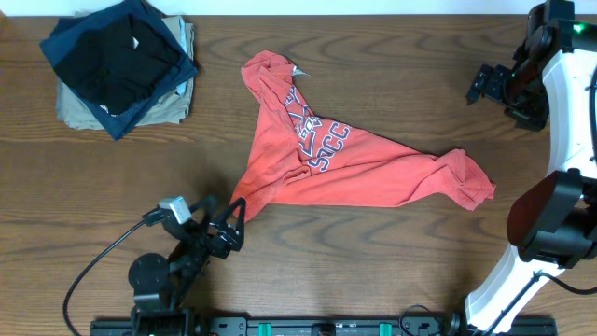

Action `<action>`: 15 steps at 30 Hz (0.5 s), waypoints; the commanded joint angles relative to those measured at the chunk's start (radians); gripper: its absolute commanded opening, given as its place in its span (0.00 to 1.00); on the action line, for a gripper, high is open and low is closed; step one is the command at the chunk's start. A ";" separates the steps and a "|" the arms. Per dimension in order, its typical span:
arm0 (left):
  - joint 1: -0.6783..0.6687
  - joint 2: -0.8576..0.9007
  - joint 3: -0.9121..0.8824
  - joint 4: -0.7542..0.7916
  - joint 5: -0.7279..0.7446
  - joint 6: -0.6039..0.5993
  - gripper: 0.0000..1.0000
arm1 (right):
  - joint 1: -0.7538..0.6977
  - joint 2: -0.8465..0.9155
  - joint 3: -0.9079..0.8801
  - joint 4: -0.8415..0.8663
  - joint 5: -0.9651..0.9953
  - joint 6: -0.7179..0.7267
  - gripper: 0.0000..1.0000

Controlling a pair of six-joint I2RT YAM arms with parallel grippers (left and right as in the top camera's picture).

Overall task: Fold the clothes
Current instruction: 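Reach the left gripper to the shirt's left side and grasp it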

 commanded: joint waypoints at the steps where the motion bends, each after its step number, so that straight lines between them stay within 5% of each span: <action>1: 0.005 0.040 -0.023 -0.031 0.155 -0.034 0.98 | -0.002 -0.008 0.001 0.000 -0.007 0.017 0.99; 15: 0.005 0.066 0.183 -0.057 0.143 0.059 0.98 | -0.002 -0.008 0.001 0.000 -0.007 0.017 0.99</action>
